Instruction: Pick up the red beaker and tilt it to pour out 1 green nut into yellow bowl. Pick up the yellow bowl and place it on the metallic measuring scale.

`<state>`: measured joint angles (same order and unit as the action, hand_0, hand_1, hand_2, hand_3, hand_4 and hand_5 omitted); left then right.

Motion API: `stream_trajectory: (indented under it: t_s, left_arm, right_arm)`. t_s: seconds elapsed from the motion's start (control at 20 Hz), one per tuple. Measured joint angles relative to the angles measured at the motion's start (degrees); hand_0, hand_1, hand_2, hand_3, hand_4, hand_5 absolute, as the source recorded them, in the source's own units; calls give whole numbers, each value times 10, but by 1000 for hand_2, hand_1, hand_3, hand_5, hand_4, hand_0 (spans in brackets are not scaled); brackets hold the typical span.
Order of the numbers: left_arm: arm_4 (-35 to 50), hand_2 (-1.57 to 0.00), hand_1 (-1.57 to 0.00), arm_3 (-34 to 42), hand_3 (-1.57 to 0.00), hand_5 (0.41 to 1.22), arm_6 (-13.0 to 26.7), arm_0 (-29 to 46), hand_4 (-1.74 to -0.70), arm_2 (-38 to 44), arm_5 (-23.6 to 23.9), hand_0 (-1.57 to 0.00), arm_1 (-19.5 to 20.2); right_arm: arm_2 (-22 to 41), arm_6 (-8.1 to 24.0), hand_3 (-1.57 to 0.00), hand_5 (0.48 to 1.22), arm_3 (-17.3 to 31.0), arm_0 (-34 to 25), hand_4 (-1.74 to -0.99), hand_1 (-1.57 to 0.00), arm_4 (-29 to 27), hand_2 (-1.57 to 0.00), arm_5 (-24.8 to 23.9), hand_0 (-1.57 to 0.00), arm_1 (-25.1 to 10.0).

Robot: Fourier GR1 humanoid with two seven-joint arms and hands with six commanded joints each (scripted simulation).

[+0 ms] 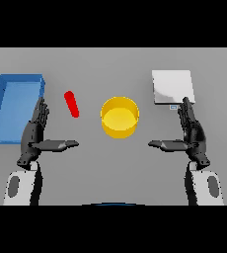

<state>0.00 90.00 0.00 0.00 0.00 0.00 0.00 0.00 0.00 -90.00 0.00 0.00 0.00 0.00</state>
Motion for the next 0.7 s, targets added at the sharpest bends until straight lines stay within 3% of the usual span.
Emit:
stream_trajectory:
  t_s: [0.3, 0.35, 0.4, 0.5, 0.7]
  left_arm:
    - [-5, 1, 1, 5, 1, 660, -3, 9, -1141, -8, 2, 1, -6]
    - [-38, 1, 1, 40, 1, 660, -29, 39, -1143, -36, -4, 1, 7]
    - [-60, 1, 1, 66, 1, 660, -31, 59, -1144, -53, -5, 1, 17]
    - [-83, 1, 1, 106, 1, 660, -9, 79, -1138, -77, -8, 1, 24]
    - [-91, 1, 1, 126, 1, 650, 37, 82, -1137, -84, -12, 1, 33]
  right_arm:
    - [16, -4, 1, 578, -6, 8, -1071, 1, 13, 1, -7, 1, 15]
    - [38, -49, 1, 577, -24, 23, -1072, 1, 80, 1, -28, 1, -10]
    - [59, -67, 1, 576, -45, 36, -1066, 1, 119, 1, -37, 1, -19]
    - [85, -64, 1, 581, -72, 58, -1071, 1, 170, 1, -48, 1, -26]
    - [88, -50, 1, 607, -79, 62, -1131, 1, 165, 1, -38, 1, -28]
